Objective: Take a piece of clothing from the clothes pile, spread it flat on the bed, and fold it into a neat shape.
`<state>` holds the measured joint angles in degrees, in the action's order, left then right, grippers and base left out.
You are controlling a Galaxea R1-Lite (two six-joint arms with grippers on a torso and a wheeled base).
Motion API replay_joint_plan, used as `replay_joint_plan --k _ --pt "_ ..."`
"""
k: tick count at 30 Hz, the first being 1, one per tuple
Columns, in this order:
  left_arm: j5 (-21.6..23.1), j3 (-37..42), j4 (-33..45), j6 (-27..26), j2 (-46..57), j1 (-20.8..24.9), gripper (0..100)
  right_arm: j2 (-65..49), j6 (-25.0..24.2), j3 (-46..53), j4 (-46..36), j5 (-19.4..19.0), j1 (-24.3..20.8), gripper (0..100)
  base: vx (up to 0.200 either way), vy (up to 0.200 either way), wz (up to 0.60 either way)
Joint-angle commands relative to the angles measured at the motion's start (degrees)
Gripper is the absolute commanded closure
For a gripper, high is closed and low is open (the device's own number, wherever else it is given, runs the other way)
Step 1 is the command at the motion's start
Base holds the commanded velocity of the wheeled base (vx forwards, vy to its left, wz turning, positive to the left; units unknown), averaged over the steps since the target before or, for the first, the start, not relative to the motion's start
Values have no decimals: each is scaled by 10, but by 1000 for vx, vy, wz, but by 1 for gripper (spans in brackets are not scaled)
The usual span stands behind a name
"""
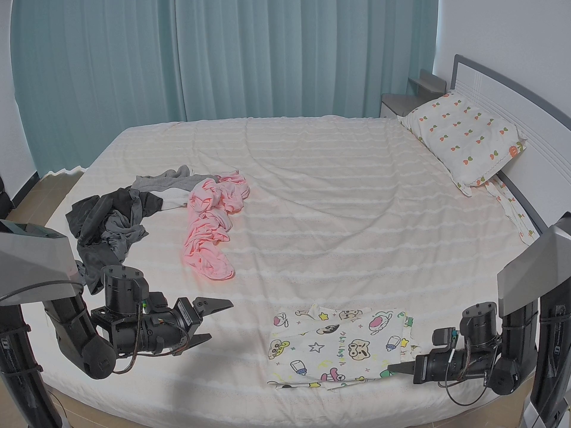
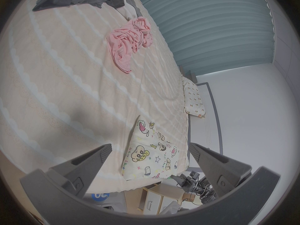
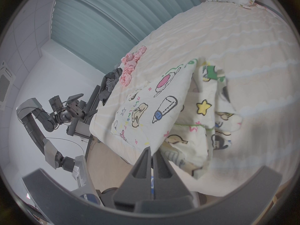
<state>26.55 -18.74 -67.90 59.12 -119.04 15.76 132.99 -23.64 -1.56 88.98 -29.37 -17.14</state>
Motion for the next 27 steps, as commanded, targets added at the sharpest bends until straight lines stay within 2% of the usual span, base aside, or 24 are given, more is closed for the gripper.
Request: replay_joint_plan --k 1,8,15,21,27 --pt "0 0 0 0 -1 0 0 1 9 16 1 -5 24 100 0 0 0" --pt "0 0 0 0 -1 0 0 17 36 16 -28 -5 26 100 0 0 0" --pt "0 0 0 0 -1 0 0 16 77 16 -53 -3 59 100 0 0 0" --pt "0 0 0 0 -1 0 0 11 80 16 -50 -1 74 100 0 0 0" --pt "0 0 0 0 -1 0 0 29 88 16 -49 -1 69 100 0 0 0"
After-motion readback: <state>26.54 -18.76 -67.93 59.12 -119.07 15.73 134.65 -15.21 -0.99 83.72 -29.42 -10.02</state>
